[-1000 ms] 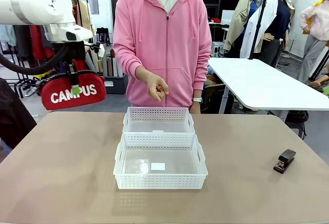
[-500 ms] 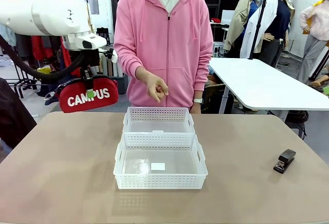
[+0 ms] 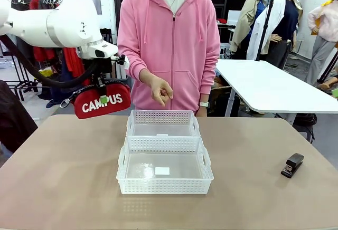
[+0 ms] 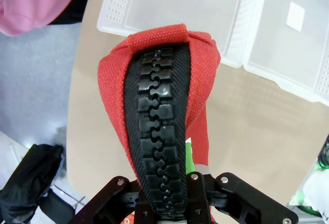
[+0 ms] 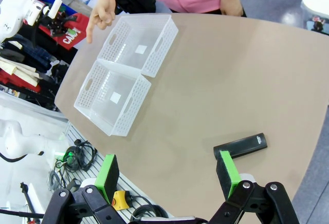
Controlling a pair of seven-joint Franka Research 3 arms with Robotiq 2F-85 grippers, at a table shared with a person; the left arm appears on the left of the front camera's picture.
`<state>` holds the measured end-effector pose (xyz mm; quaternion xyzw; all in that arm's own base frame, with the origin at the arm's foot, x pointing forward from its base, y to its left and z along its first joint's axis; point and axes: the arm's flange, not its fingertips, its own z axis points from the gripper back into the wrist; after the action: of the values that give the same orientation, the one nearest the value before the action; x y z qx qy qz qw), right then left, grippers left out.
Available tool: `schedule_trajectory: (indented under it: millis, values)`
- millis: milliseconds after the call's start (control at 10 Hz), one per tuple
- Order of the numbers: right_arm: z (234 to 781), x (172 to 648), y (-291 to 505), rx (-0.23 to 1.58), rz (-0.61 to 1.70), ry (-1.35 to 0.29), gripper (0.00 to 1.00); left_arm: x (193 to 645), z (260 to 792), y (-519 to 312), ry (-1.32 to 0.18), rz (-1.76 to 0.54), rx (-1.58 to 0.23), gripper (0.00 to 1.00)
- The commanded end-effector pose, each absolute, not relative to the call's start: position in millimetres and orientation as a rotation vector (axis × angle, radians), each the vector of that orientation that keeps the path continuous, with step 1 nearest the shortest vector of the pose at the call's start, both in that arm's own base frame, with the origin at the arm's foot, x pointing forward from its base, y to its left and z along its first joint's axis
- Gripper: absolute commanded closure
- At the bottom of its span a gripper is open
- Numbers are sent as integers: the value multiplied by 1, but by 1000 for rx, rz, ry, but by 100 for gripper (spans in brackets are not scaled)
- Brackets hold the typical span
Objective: Distribute items into two baskets.
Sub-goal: Move the picked Pencil pouch towards the Organizing basket indicated by the person, stopping as directed.
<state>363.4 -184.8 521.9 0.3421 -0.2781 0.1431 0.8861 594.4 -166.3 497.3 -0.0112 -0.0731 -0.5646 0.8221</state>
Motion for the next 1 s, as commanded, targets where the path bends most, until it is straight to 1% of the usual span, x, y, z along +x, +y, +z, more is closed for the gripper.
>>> schedule_trajectory:
  millis: [0, 200, 600, 700, 800, 900]
  values:
    - [523, 363, -184, 709, 301, -585, 0, 596, 489, -166, -211, -1207, -45, 100]
    - [523, 363, -184, 709, 301, -585, 0, 602, 481, -171, -240, -1235, -53, 100]
    - [523, 363, -184, 709, 301, -585, 0, 609, 471, -182, -230, -1277, -75, 100]
    - [523, 363, -184, 709, 301, -585, 0, 602, 472, -173, -207, -1267, -76, 100]
    - [523, 363, -184, 709, 301, -585, 0, 581, 486, -148, -117, -1291, -79, 100]
    - [523, 363, -184, 709, 301, -585, 0, 554, 504, -122, -51, -1257, -30, 100]
